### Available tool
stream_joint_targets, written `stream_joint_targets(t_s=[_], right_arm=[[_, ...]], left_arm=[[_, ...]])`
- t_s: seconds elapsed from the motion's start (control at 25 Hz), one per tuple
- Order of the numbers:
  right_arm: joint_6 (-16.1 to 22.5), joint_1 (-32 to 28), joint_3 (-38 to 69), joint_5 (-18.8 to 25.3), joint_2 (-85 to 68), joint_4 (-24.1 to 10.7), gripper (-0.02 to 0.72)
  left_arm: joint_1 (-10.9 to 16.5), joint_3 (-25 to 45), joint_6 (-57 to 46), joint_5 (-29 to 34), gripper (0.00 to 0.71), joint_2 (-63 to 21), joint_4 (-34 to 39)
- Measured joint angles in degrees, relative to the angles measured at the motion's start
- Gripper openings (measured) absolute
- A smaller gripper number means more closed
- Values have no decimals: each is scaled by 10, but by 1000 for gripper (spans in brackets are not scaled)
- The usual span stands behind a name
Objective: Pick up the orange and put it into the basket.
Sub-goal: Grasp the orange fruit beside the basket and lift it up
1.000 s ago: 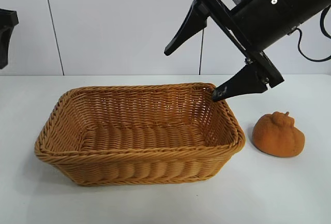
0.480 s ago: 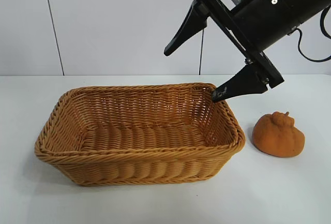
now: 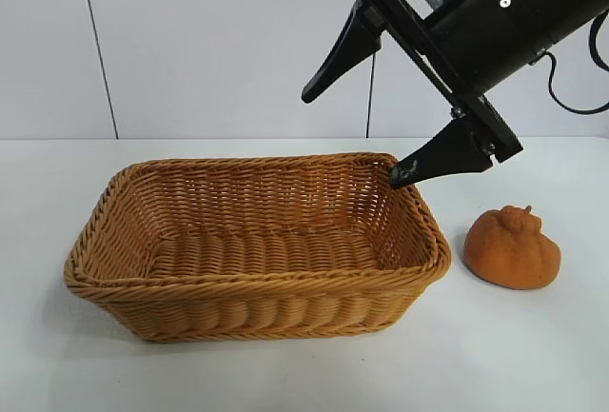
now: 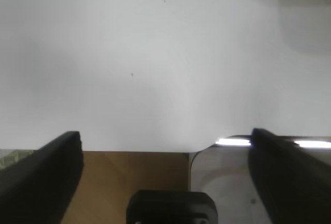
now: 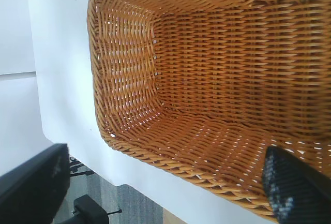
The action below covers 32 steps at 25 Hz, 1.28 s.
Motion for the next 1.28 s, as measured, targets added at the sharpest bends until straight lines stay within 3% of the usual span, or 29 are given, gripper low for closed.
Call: stream_joint_targets(t_s=[0.2,0.4,0.68,0.8,0.96,1.28], right_arm=[[0,0,0,0,-4,0,694],[0,0,-5,7,-15,-1,694],[17,0,-58,30,-19,-49,694],[50,0,-83,33,-20,-94,694],[100,0,-108,52,-20,-190,694],[186,-1,-124,78,-14,-396,694]], left_arm=[[0,73,1,-40,616,-123,-25],[0,79,3,-45,615,-199,-30],[0,81,3,-46,615,-303,-34],[0,82,3,-46,615,-365,-35],[0,82,3,-46,615,-429,-35],[0,82,3,-46,615,-433,-35]])
